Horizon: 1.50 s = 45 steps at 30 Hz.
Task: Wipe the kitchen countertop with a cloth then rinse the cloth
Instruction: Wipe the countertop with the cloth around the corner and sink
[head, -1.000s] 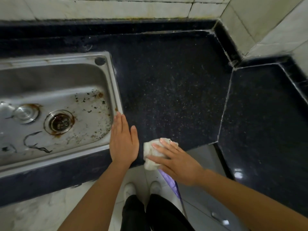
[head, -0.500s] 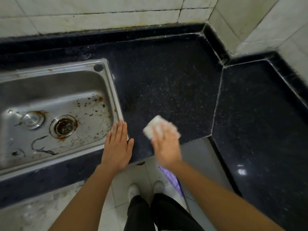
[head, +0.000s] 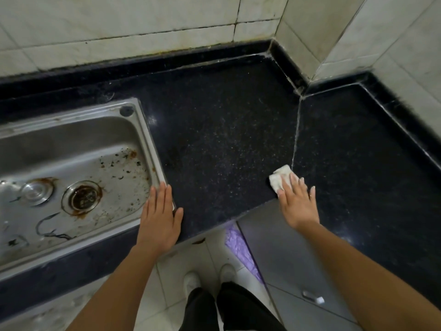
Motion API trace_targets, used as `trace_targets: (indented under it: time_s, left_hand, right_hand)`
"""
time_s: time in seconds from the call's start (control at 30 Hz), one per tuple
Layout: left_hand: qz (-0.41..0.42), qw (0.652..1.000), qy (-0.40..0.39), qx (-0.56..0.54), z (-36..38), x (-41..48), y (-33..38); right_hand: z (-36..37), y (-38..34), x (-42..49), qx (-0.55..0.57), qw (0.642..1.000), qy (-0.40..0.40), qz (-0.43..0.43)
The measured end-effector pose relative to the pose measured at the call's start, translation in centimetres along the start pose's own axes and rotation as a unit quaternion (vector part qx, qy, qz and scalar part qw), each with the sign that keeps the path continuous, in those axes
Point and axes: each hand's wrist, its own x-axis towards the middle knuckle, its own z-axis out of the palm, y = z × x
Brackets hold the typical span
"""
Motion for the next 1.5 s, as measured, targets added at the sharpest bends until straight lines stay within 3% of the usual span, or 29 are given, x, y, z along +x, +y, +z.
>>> trace_targets:
  time_s: [0.1,0.17,0.3,0.47,0.57,0.6,0.67,0.73,0.8,1.03,1.1,1.2,1.37,1.5]
  left_hand:
    - [0.003,1.000,0.007,-0.001,0.1,-0.1,-0.1]
    - [0.003,1.000,0.007,-0.002,0.1,-0.2,0.0]
    - [-0.003,1.000,0.000,-0.004,-0.1,0.0,0.2]
    - [-0.005,1.000,-0.007,-0.001,-0.4,-0.1,0.3]
    - [-0.005,1.000,-0.009,0.001,-0.4,0.1,0.2]
    - [-0.004,1.000,-0.011,0.003,-0.4,0.2,0.2]
    - [-0.001,1.000,-0.012,0.006,-0.3,0.2,0.1]
    - [-0.002,1.000,-0.013,0.008,-0.1,0.2,0.0]
    - [-0.004,1.000,-0.015,0.006,0.0,0.3,-0.1]
    - [-0.014,1.000,-0.017,0.010,-0.1,0.4,0.1]
    - [-0.016,1.000,-0.021,0.009,0.0,0.4,0.1]
    - [-0.017,1.000,-0.019,0.010,0.1,0.4,0.1]
    - [-0.015,1.000,-0.018,0.016,0.3,0.5,0.0]
    - [-0.011,1.000,-0.002,0.022,0.3,0.6,0.2]
  right_hand:
    - [-0.1,-3.4,-0.1,0.041,0.998,0.004,0.048]
    - [0.9,-5.7,-0.7,0.064,0.997,-0.019,0.024]
    - [3.0,-9.5,-4.3,0.039,0.989,-0.037,-0.138]
    - [2.5,-12.0,-7.5,0.066,0.945,-0.094,-0.305]
    - [1.6,-10.7,-5.0,0.008,0.931,-0.038,-0.363]
    - [1.2,-10.0,-3.8,-0.014,0.935,0.006,-0.353]
    - [0.5,-8.0,-0.6,0.005,0.973,0.031,-0.229]
    - [-0.2,-5.8,2.8,0.024,0.996,-0.019,-0.085]
    - [-1.3,-4.3,6.1,0.025,1.000,-0.019,-0.001]
    - [-3.0,-5.4,11.9,0.061,0.996,-0.024,0.060]
    - [-2.0,-6.4,10.5,0.029,0.999,-0.022,0.000]
    - [-0.1,-7.9,5.3,-0.018,0.985,-0.011,-0.173]
    - [1.9,-10.5,-2.0,-0.016,0.942,-0.066,-0.330]
    - [0.9,-10.5,1.2,-0.070,0.902,-0.074,-0.418]
